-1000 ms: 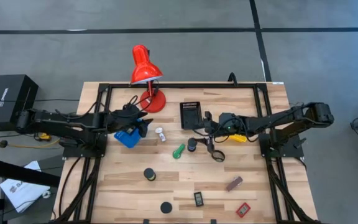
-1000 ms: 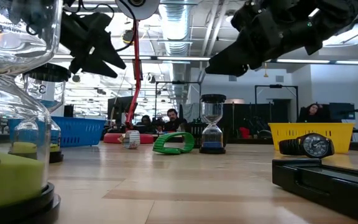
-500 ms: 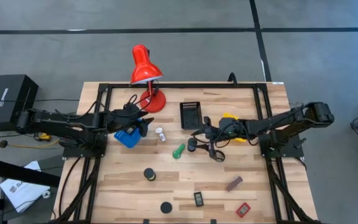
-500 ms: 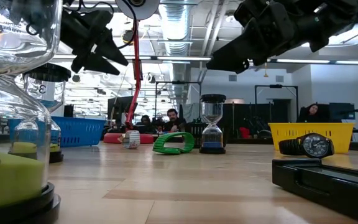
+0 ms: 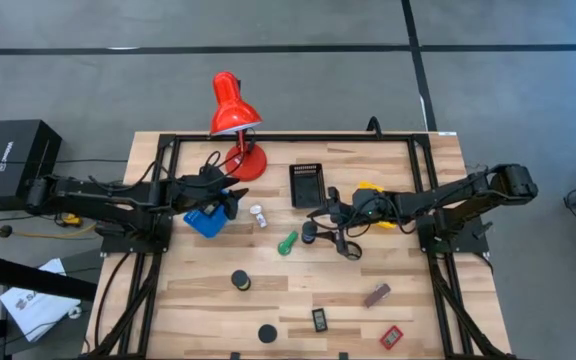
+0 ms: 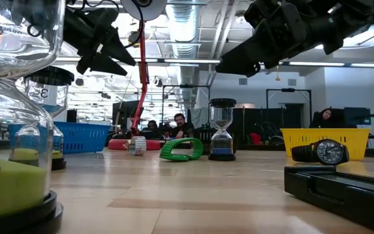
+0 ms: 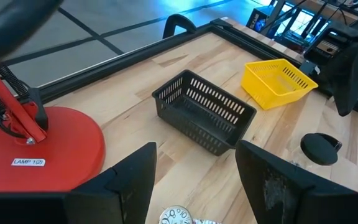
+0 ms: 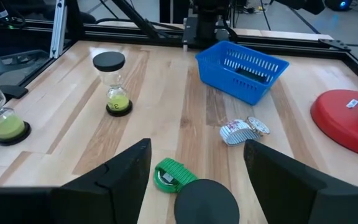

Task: Pick & Place Office items
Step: Put the blue hourglass into the black basket

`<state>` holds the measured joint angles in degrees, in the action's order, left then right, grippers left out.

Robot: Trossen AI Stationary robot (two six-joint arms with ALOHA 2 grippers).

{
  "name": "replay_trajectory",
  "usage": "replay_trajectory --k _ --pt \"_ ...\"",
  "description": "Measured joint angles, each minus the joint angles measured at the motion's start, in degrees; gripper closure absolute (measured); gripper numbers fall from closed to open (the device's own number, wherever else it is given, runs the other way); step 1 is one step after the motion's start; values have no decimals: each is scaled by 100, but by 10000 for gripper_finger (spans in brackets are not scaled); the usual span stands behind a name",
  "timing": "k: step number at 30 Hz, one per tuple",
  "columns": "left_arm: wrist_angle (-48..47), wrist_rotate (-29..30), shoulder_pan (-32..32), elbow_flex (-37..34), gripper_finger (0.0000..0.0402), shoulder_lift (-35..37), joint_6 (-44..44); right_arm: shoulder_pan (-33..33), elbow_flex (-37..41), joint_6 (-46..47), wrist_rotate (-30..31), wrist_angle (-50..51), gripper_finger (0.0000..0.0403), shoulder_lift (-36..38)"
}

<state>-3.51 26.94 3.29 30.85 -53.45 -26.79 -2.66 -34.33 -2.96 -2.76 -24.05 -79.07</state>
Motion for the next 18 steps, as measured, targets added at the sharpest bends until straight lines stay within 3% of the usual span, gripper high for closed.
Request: replay_trajectory --k 12,18 --pt "22 0 0 -2 187 0 0 76 -51 -321 45 -672 154 -905" --pt "9 0 0 -13 187 0 -2 136 -553 -170 74 -275 154 -1279"
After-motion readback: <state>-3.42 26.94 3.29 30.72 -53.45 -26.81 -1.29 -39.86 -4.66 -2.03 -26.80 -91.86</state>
